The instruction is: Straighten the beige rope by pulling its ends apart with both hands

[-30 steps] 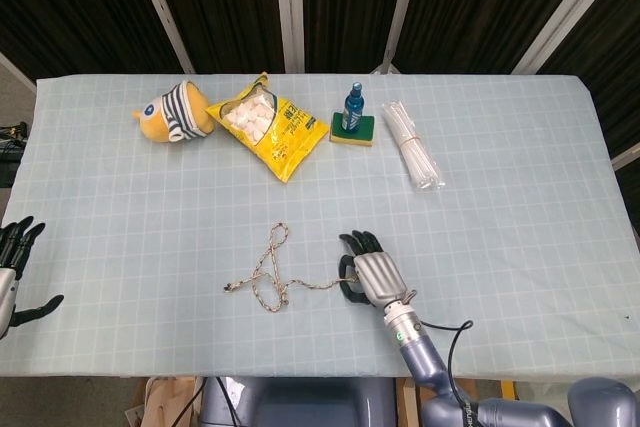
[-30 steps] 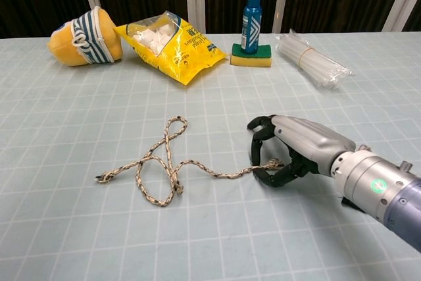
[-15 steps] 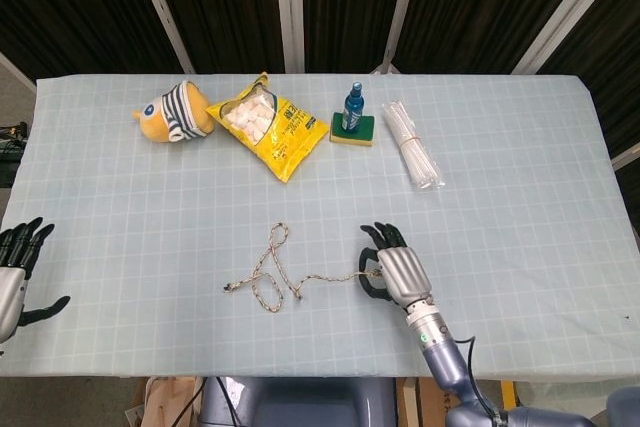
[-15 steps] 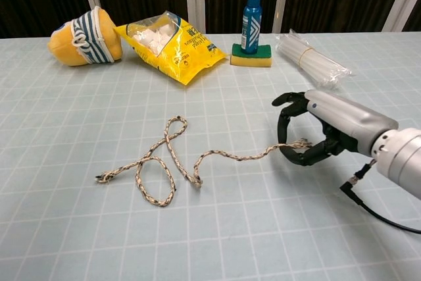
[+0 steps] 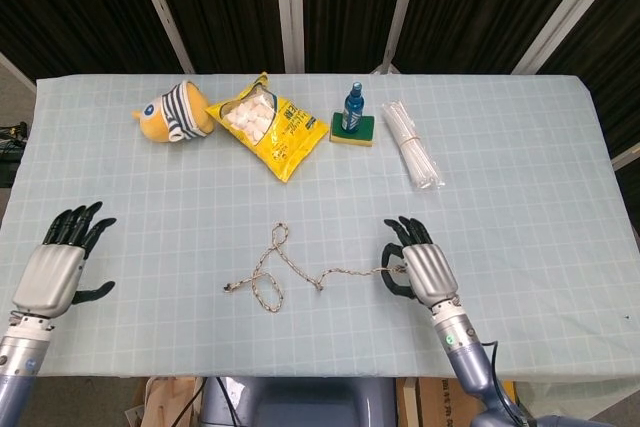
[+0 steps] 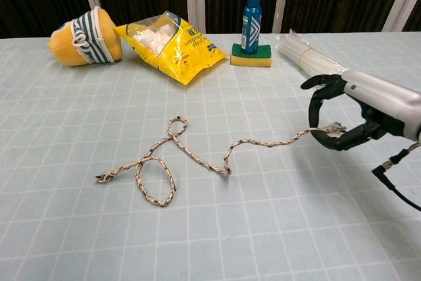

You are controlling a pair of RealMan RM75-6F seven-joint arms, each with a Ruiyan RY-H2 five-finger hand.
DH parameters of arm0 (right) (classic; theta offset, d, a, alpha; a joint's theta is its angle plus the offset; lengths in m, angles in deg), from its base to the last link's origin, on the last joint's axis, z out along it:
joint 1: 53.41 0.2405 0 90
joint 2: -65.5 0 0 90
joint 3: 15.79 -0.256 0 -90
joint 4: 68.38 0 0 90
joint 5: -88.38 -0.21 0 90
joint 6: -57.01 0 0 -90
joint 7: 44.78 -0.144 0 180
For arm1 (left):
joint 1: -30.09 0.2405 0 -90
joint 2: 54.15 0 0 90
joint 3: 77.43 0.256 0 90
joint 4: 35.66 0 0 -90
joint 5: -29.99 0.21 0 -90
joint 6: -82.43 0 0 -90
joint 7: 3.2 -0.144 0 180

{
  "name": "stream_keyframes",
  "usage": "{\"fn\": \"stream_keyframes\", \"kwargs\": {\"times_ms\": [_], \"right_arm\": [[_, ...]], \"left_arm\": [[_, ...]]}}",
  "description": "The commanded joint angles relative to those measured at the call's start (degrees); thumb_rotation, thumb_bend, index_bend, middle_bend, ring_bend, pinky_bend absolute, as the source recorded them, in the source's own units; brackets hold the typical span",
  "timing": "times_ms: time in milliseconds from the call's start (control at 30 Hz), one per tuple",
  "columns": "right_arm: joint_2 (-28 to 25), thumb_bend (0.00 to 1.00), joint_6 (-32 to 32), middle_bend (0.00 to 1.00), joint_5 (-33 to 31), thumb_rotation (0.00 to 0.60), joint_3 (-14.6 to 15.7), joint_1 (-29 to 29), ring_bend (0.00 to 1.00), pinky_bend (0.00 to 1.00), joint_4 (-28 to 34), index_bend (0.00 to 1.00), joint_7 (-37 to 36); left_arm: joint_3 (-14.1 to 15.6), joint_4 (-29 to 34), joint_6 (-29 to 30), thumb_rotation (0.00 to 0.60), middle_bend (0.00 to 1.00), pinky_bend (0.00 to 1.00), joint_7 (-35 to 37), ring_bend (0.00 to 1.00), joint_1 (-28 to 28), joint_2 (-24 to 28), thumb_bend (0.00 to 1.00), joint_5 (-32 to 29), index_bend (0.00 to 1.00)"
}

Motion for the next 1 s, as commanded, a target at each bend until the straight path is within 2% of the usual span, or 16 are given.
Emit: {"fn": "stream_keyframes", "kwargs": {"times_ms": [33,367,733,1000], "right_arm": [[-1.8,0.45,0.3,0.15,0.5,0.600,-0.2,-0.5,0.00,0.00,0.6,0.64,-1.6],[-3.5,0.45,0.3,0.15,0.6,0.600,-0.2,-1.1,0.00,0.00,0.9,0.64,-3.5],[-4.4,0.45,0.3,0.15,0.4,0.600,-0.4,-1.4,0.00,0.00,0.8,0.64,-4.5],[-4.5,0.45,0.4,0.15,0.2,0.600,-0.4,-1.6,0.00,0.00,0.8,0.64,-4.9]], "left_arm": [[-2.1,2.7,-3.9,0.600,0.04,0.00,-5.8,0.00,-3.8,-3.8,0.17,-4.5,0.23],[-3.9,5.3,-8.4,0.600,0.09,0.00,-16.7,0.00,-9.9,-12.4,0.23,-14.8,0.35],[-3.4,4.6,-7.5,0.600,0.12,0.00,-24.8,0.00,-13.8,-22.8,0.31,-23.3,0.43],[-1.8,3.2,-5.5,0.600,0.12,0.00,-27.3,0.00,-14.8,-28.5,0.35,-26.0,0.45]]}}
